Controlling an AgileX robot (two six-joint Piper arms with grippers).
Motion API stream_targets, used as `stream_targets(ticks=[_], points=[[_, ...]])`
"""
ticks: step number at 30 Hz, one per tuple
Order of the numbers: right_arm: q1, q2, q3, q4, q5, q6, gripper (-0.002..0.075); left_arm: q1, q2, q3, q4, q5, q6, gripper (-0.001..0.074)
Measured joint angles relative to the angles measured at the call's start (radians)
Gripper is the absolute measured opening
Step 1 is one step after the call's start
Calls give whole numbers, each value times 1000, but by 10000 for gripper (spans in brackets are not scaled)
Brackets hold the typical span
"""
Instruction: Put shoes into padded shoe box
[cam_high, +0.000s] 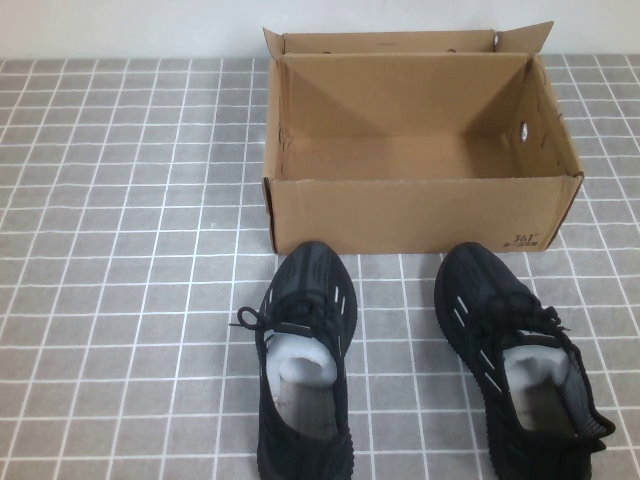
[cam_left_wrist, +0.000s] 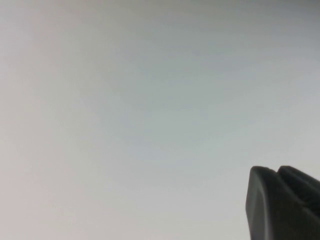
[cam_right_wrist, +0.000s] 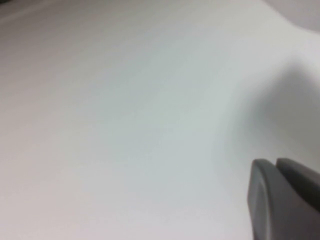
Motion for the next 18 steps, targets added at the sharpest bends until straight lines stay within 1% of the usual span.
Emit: stream_targets(ticks=[5,8,11,14,18], points=[[0,48,-184,58,314,25,-8,0,0,-149,80,191,-53,0],[0,155,-295,63,506,25,-8,0,26,-248,127,351,-129,0],[0,277,-372,63,668,9,-8,0,91,-312,141,513,-164,0],[0,387,-397,63,742,-54,-8,0,144,-323,148,624,-173,0],[0,489,-397,61,781,-150,-8,0,185,-325,154,758,-173,0]])
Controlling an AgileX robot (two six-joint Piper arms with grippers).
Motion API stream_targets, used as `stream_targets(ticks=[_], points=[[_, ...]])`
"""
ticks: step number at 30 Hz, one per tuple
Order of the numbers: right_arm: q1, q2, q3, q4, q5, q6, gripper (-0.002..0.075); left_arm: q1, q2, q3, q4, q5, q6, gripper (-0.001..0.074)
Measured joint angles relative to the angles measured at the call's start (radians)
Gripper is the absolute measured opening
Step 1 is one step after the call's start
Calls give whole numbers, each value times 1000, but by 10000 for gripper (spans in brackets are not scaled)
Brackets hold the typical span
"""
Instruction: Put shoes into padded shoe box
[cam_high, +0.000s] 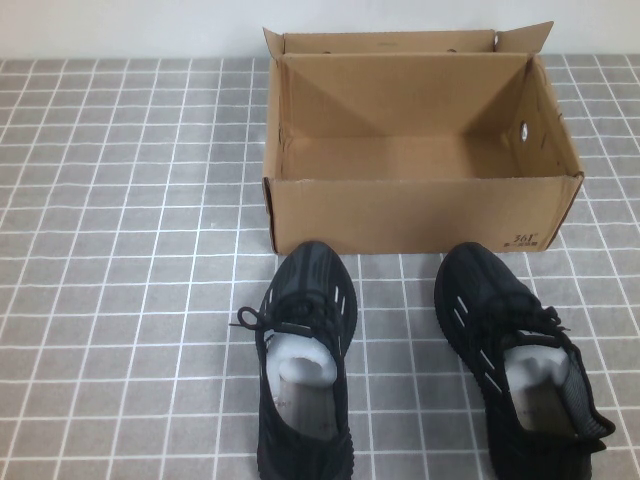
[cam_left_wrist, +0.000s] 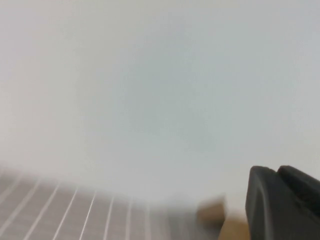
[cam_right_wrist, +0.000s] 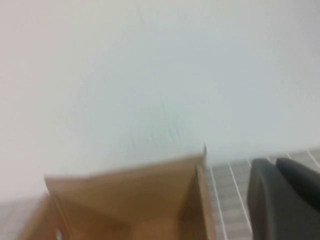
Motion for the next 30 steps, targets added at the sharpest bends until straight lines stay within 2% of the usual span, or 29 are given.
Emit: stream_targets(ticks=[4,8,24,30], points=[[0,25,0,-15,20,-36,-8,0,31,1,2,161,0,0],[0,2,0,-43,10,-80,-8,0,55,1,2,236,0,0],[0,-24,0,-63,-47,-104,-8,0,57,1,4,254,0,0],[0,-20,-9,-92,88,-237,-8,0,57,1,4,264,0,0]])
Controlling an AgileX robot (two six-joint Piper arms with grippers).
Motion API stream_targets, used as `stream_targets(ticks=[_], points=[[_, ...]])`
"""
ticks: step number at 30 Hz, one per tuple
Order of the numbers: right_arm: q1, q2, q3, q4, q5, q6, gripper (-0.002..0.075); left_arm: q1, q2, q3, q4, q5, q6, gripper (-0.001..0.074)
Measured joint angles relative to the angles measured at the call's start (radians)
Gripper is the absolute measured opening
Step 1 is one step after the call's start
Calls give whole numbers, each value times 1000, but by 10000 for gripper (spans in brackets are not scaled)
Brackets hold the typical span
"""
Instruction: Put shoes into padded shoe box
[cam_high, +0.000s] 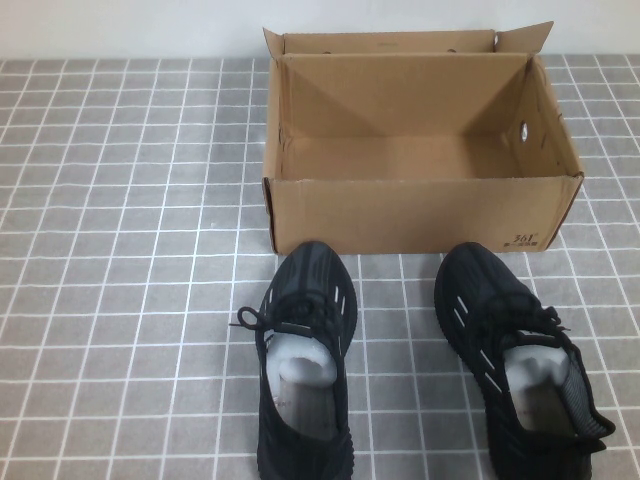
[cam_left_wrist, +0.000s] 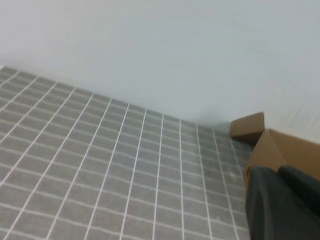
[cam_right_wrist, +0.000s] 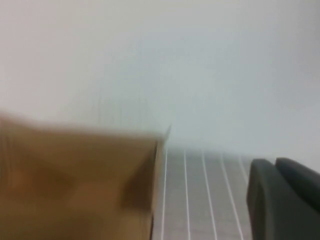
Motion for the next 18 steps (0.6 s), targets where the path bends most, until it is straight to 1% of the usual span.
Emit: stream_targets(ticks=[3,5,7,10,13,18], points=[[0,25,-44,0,163,-64,-8,0,0,0,0,20,0,0],[0,53,-86,2,268,-115,-8,0,0,19,6,-9,17,0],[0,94,-134,16,363,-177,-8,0,-4,65,43,-86,80,0],[24,161,-223,69,501,-284,-8,0,-6,152,141,-261,200,0],[72,239,-285,124,612,-386,-8,0,-24,240,194,-399,235,0],[184,375,-305,151,657,-492,-8,0,-101,354,213,-414,244,0]])
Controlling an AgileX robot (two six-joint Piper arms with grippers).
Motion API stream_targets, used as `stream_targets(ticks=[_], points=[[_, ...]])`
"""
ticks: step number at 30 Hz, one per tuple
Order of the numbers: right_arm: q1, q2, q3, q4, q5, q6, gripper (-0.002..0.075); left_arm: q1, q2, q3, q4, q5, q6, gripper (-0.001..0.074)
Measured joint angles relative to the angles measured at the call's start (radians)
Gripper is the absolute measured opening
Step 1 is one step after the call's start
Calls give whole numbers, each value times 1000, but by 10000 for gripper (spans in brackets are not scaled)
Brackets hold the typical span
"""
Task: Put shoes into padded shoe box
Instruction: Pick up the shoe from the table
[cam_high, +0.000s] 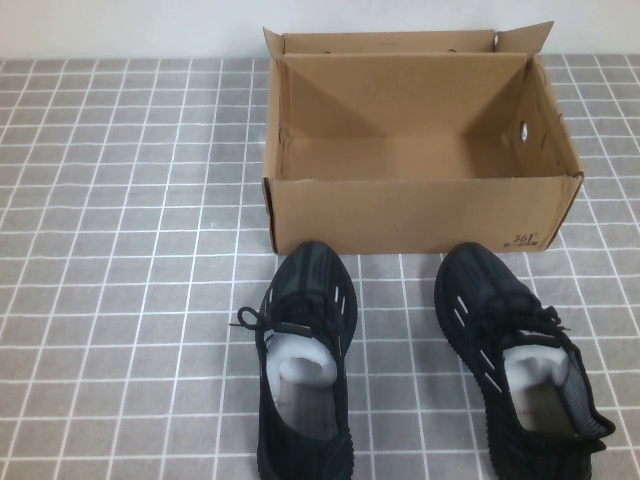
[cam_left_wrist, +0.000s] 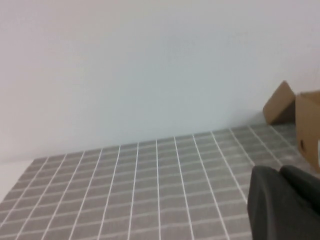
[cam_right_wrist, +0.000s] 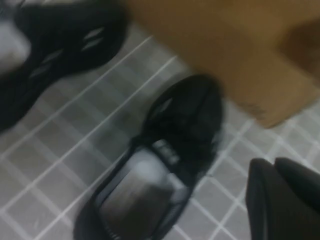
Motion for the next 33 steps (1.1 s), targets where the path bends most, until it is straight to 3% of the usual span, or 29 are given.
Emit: stream_targets(ticks=[4,9,12,21,33], points=[[87,107,0,0,2,-92,29,0,-45,62,33,12,8,0],[194,242,-2,-41,0,-155,235,0,-53,111,89,47,15,0],[232,310,-2,-89,-12,-169,300,0,-54,146,95,55,17,0],[264,415,-2,-222,-84,-180,327,0,-54,163,95,149,19,0],[264,571,-2,-247,-172,-180,328,0,-54,163,37,341,19,0]])
